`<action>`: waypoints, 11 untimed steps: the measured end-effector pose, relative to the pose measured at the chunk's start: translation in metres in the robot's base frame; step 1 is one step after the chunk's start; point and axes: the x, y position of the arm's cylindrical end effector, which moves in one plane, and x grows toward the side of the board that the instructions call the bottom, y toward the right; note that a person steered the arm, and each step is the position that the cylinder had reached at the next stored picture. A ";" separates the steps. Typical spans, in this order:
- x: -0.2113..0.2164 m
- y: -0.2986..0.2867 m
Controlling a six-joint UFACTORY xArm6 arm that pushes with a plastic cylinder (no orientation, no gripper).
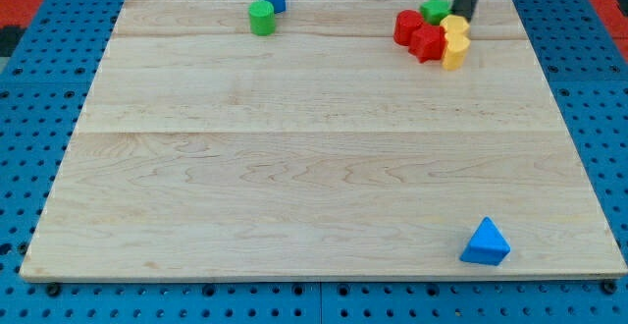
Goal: Push the yellow heart towards blue triangle
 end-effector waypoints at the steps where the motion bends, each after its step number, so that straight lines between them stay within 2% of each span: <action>1: 0.052 -0.039; 2: 0.068 -0.030; 3: 0.057 -0.006; 4: 0.088 0.024; 6: 0.157 -0.026; 7: 0.173 -0.017; 9: 0.237 -0.014; 10: 0.223 -0.019; 11: 0.210 -0.060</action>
